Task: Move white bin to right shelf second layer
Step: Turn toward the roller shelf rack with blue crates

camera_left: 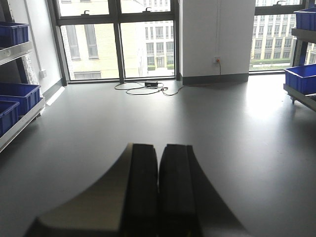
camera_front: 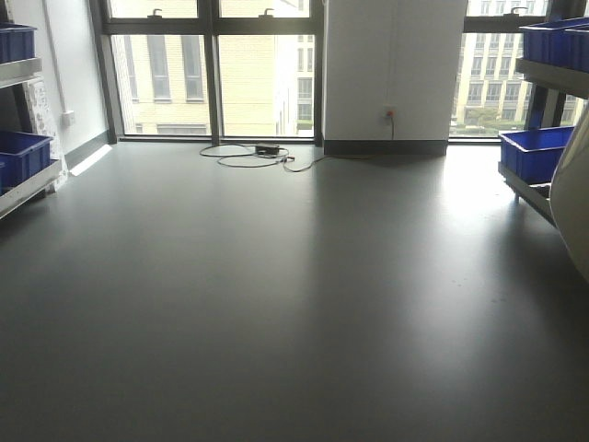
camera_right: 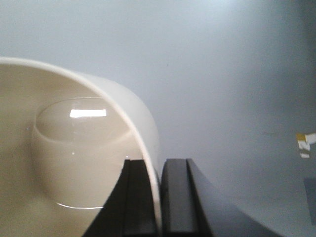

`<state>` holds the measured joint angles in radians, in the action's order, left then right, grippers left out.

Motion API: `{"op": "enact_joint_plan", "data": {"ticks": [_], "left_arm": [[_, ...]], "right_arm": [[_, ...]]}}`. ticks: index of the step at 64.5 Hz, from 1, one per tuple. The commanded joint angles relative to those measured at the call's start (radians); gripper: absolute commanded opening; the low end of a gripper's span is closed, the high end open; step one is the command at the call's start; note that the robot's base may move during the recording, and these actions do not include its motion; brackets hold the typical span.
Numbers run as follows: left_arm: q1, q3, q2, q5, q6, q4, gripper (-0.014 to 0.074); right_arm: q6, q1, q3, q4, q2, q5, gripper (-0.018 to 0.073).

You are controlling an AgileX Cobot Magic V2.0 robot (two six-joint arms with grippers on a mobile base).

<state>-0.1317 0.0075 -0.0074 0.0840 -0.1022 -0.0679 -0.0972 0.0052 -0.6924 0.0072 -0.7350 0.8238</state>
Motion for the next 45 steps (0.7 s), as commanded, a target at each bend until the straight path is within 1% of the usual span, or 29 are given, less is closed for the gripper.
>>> {"op": "enact_joint_plan", "data": {"ticks": [1,45], "left_arm": [[-0.005,0.037,-0.014,-0.084,0.003,-0.006,0.0085],[-0.005,0.037,-0.014,-0.084,0.003,-0.006,0.0085]], "right_arm": [[0.007,0.000,-0.030,0.002,0.002,-0.078,0.0048],[0.007,0.000,-0.030,0.002,0.002,-0.079,0.0048]]}}
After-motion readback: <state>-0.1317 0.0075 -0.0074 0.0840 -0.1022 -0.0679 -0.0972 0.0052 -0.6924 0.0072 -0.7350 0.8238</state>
